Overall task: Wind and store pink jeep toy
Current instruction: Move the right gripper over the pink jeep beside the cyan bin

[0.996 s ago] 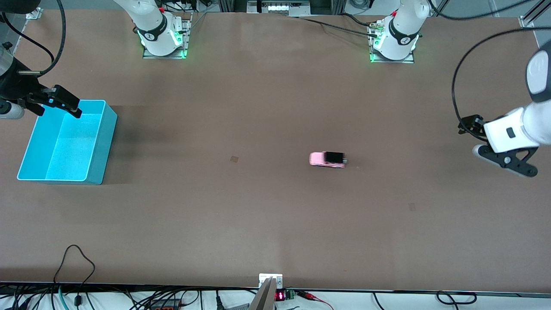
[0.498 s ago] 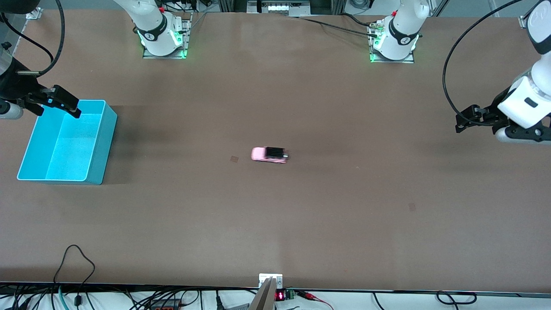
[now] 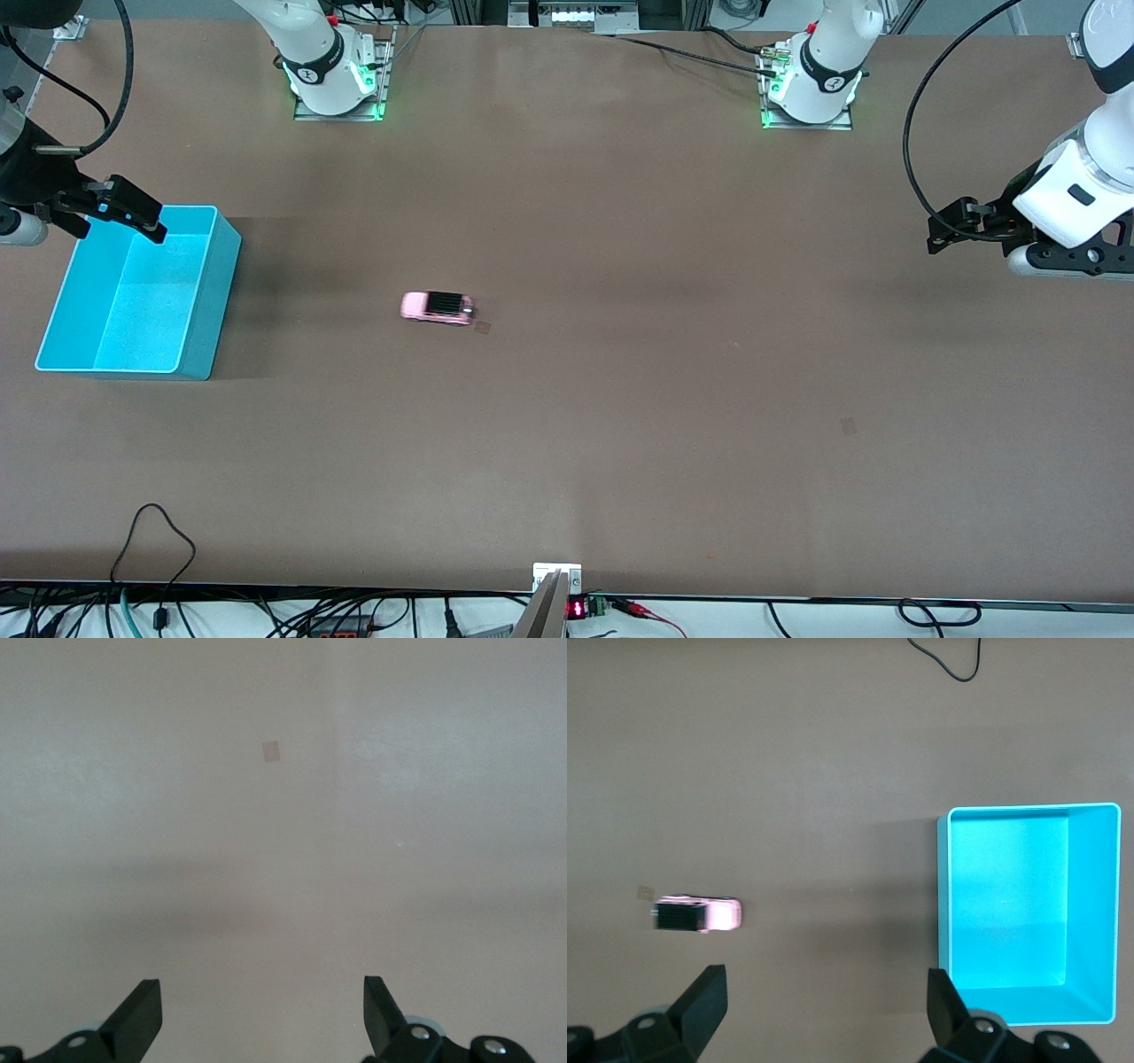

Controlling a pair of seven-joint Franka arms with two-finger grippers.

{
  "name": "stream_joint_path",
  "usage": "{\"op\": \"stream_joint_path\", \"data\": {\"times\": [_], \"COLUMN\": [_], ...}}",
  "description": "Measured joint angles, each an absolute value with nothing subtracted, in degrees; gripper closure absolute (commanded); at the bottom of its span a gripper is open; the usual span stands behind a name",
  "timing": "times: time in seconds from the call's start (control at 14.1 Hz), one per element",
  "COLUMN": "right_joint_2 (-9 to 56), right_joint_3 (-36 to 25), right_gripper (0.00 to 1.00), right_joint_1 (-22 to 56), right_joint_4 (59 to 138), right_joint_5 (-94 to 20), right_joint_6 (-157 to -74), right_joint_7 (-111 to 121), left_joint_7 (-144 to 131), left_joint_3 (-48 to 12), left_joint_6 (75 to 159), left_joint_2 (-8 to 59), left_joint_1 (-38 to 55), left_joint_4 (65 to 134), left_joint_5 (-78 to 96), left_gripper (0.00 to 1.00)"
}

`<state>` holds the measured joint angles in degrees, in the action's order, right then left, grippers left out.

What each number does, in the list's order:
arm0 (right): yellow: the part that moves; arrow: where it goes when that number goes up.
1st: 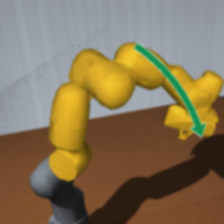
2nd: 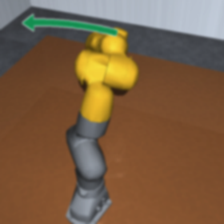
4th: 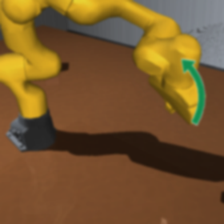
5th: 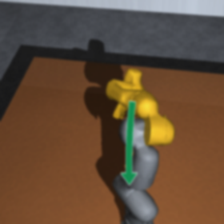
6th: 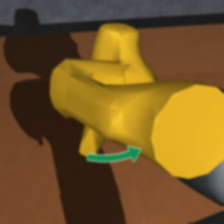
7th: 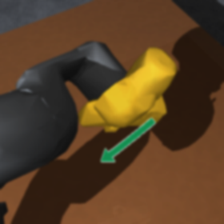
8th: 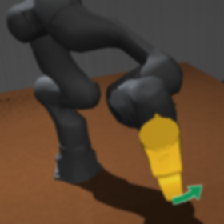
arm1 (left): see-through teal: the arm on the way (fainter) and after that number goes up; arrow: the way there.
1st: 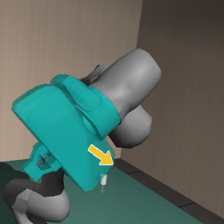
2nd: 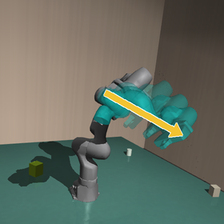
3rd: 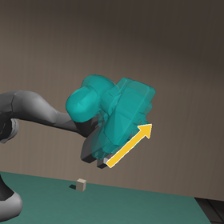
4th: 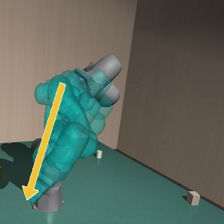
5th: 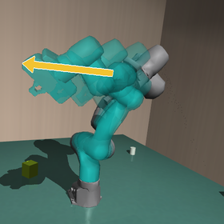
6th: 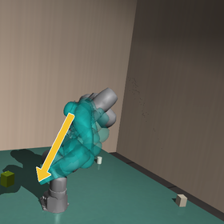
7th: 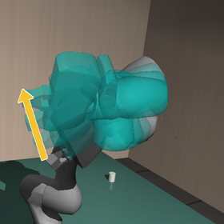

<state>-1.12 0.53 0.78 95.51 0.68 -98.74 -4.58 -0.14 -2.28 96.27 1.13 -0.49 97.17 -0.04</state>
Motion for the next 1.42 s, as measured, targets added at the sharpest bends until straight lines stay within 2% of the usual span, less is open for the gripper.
{"op": "stream_joint_path", "data": {"times": [0.71,1.07,1.42], "right_joint_2": [-0.99,2.45,7.96], "right_joint_3": [0.7,0.85,0.69], "right_gripper": [0.0,0.0,0.0], "right_joint_1": [0.86,0.86,0.75], "right_joint_4": [95.53,95.65,96.09], "right_joint_5": [0.76,0.94,2.96], "right_joint_6": [-97.52,-90.03,-88.68], "right_joint_7": [-3.49,15.29,42.8], "left_joint_7": [-0.14,-0.14,-0.14], "left_joint_3": [-2.28,-2.44,-2.97], "left_joint_6": [95.79,95.27,94.88], "left_joint_2": [1.13,1.11,1.08], "left_joint_1": [-0.75,-0.74,-0.68], "left_joint_4": [97.16,97.12,97.08], "left_joint_5": [-0.06,-0.06,-0.06], "left_gripper": [0.0,0.0,0.0]}}
